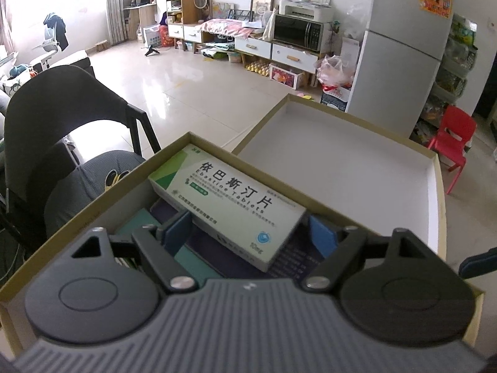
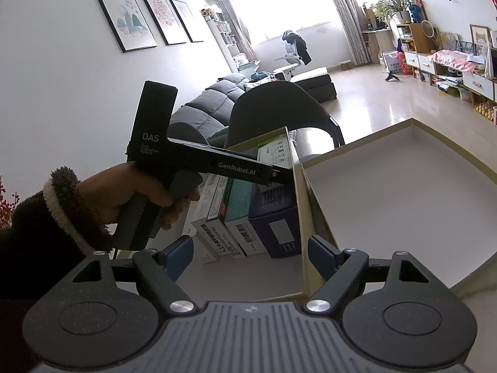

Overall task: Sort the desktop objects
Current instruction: 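Open the left gripper to release the tablet box, then withdraw the left tool up out of the beige box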

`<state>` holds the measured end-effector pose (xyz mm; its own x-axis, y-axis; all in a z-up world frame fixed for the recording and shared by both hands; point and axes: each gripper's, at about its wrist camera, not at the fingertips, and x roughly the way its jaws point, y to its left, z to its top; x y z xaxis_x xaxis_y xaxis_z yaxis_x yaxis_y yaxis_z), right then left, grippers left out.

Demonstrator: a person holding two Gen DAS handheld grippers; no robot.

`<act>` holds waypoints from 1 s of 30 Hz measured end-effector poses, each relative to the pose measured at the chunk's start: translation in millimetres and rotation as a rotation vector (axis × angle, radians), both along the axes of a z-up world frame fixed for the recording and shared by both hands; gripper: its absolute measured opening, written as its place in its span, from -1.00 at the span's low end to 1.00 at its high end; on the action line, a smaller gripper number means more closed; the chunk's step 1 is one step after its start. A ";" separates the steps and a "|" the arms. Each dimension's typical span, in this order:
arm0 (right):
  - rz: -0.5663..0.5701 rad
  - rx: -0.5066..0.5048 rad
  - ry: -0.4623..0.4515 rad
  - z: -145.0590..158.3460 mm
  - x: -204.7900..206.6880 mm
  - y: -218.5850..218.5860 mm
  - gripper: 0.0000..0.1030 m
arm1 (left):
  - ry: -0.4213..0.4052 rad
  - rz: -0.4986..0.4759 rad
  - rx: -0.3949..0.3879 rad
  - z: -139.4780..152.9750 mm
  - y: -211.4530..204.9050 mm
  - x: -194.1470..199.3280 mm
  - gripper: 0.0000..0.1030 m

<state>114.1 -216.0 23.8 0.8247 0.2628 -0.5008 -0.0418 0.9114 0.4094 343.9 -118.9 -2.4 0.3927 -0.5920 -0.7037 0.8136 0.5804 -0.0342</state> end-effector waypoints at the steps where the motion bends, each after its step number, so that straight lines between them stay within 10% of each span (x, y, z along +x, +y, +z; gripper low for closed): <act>1: 0.000 0.000 -0.001 0.6 -0.2 0.4 0.62 | 0.001 0.004 0.000 0.5 0.8 -0.5 0.60; 30: 0.027 -0.030 -0.026 20.9 -37.3 38.5 0.62 | -0.086 0.208 -0.047 55.3 80.6 -93.6 0.77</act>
<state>76.9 -177.5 44.6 0.8306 0.2705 -0.4868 -0.0770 0.9215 0.3806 250.3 -38.3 52.9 0.5670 -0.5233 -0.6361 0.6779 0.7352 -0.0007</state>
